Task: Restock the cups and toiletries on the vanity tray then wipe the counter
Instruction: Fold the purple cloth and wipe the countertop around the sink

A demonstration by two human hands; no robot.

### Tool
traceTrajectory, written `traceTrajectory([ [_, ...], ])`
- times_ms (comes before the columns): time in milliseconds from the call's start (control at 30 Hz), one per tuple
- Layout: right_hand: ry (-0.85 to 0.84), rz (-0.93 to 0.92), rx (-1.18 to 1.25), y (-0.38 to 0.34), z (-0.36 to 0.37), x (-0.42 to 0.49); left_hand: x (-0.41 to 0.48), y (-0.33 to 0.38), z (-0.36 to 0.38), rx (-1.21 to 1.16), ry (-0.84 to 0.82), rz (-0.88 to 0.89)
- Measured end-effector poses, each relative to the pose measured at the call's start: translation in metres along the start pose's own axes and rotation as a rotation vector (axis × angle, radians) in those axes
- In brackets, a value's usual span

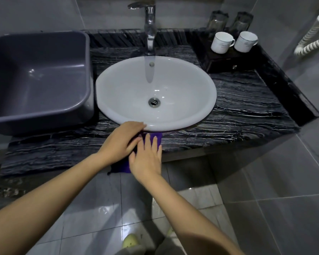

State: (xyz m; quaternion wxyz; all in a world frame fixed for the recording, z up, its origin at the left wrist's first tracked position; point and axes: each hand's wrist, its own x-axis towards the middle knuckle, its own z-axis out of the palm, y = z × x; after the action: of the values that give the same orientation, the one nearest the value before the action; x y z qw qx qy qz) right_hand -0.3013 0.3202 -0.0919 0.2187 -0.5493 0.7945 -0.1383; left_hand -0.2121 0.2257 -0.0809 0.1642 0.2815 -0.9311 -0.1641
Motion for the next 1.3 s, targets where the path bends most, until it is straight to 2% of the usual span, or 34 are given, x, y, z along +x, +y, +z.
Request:
traceTrajectory([
  [133,0.108,-0.121,-0.113,0.025,-0.027,0.003,-0.012,-0.004,0.001,0.095,-0.053,-0.031],
  [267,0.09,-0.233,-0.245,0.033,-0.038,0.013,-0.033,-0.014,0.002,0.13,-0.061,-0.153],
  [433,-0.043,-0.331,-0.372,0.038,-0.042,0.029,-0.044,-0.019,-0.002,0.036,-0.156,-0.24],
  [533,-0.1,-0.397,-0.451,0.036,-0.048,0.037,-0.046,-0.019,-0.005,0.071,-0.191,-0.277],
  [667,-0.066,-0.511,-0.612,0.024,-0.044,0.031,-0.048,-0.01,-0.009,0.305,-0.147,-0.133],
  [733,-0.057,-0.55,-0.661,0.017,-0.043,0.027,-0.055,-0.007,-0.011,0.343,-0.099,-0.103],
  [867,-0.072,-0.602,-0.603,-0.01,-0.054,0.034,-0.069,-0.014,-0.032,0.201,-0.097,-0.271],
  [967,-0.079,-0.647,-0.522,-0.039,-0.067,0.047,-0.079,-0.021,-0.065,0.084,-0.014,-0.355],
  [1033,-0.06,-0.666,-0.485,-0.058,-0.075,0.058,-0.085,-0.023,-0.087,0.2,0.09,-0.293],
  [1133,0.072,-0.716,-0.447,-0.081,-0.083,0.072,-0.087,-0.028,-0.114,0.424,0.211,-0.151],
  [1200,0.174,-0.736,-0.398,-0.088,-0.081,0.075,-0.088,-0.033,-0.122,0.462,0.273,-0.142],
  [1300,0.151,-0.736,-0.358,-0.085,-0.063,0.071,-0.101,-0.039,-0.109,0.432,0.252,-0.189],
])
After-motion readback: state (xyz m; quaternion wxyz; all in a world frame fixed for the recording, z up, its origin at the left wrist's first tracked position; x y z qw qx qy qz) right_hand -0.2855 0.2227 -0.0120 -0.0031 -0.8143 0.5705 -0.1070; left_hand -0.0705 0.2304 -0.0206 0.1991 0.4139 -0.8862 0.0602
